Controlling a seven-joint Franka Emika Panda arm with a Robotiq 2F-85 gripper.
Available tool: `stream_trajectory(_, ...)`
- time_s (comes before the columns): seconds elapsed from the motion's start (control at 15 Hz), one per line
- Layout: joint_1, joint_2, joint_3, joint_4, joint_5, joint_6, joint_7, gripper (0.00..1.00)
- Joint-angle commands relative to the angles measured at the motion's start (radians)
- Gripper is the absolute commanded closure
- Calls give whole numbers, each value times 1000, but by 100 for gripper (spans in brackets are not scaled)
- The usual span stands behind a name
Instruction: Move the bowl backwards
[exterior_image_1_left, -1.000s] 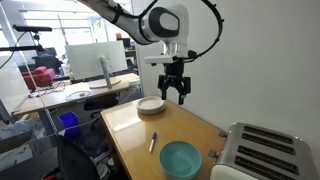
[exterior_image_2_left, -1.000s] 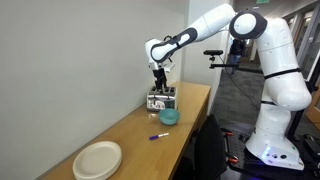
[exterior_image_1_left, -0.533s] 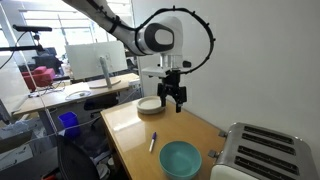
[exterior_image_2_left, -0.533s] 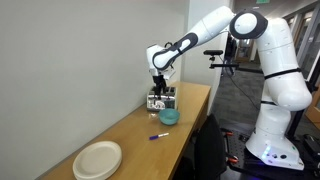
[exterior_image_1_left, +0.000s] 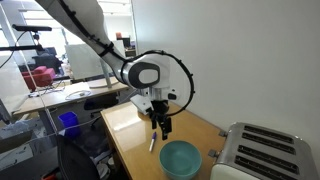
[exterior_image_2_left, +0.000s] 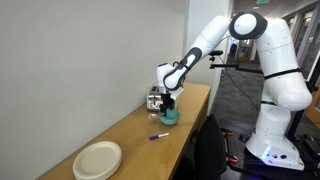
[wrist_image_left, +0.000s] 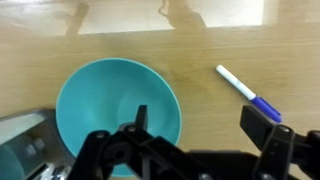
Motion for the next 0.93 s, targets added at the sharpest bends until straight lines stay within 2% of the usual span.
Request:
stream_trajectory(0.0,1,52,-14,-29,21,137,22,0)
stream_trajectory(0.2,10,124,-37,-4,3,211,25,0)
stream_trajectory(0.4,20,192,-61,44,-2,220,37,2)
stream_trajectory(0.47,21,213,-67,69,-2,209,37,26)
stream_trajectory(0.6,30,236,-80,99,-10,204,39,29)
stream_trajectory(0.87,59,242,-94,129,-22,197,46,60)
